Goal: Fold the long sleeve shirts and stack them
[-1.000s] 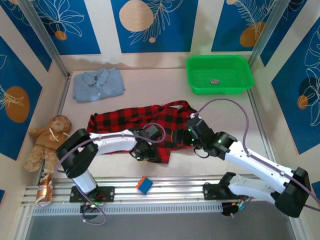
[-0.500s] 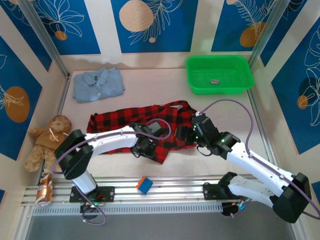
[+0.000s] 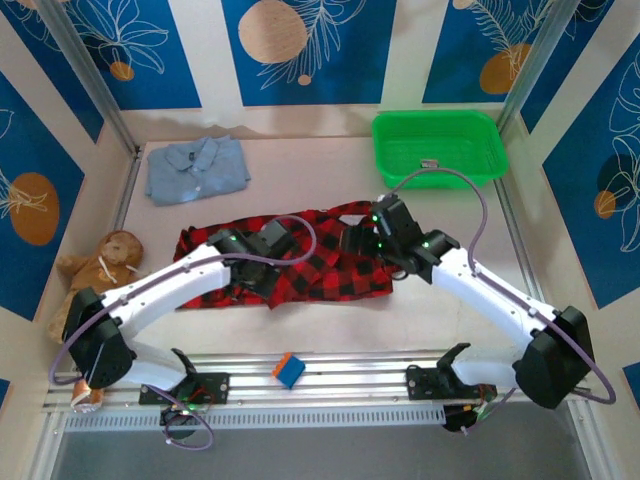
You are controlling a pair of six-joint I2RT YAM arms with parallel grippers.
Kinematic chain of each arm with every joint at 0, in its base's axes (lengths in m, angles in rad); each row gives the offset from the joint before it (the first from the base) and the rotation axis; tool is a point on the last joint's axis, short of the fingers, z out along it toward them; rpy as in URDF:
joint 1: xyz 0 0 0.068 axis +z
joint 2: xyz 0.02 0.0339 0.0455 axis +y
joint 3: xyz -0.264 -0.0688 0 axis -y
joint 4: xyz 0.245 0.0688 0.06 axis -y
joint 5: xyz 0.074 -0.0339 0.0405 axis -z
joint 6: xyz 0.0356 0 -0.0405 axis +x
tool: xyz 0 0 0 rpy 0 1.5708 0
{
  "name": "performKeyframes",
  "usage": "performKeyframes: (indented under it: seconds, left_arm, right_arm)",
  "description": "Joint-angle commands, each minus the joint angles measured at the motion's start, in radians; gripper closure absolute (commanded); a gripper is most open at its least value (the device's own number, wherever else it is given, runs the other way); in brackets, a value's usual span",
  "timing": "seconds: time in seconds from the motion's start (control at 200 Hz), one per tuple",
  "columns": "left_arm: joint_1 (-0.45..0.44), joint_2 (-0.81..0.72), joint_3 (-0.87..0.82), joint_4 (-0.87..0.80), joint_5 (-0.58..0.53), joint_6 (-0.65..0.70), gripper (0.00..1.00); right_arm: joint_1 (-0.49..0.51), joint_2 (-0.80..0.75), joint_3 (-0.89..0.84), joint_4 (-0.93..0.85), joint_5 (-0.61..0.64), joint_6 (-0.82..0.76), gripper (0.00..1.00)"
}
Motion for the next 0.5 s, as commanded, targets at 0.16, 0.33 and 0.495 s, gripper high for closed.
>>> performKeyframes:
  seconds: [0.16,0.33,0.495]
  left_arm:
    - [0.223,-0.037,0.007,0.053,-0.086,0.292,1.00]
    - [0.303,0.017,0.037,0.113,-0.064,0.365,1.00]
    - [0.369,0.088,0.083,0.132,-0.049,0.397,1.00]
  right_arm:
    - [-0.056,0.246,0.236,-0.011,-0.052,-0.113,0.19]
    - [-0.059,0.424,0.335,-0.010,-0.107,-0.121,0.24]
    - [-0.050,0.533,0.379,0.006,-0.140,-0.133,0.31]
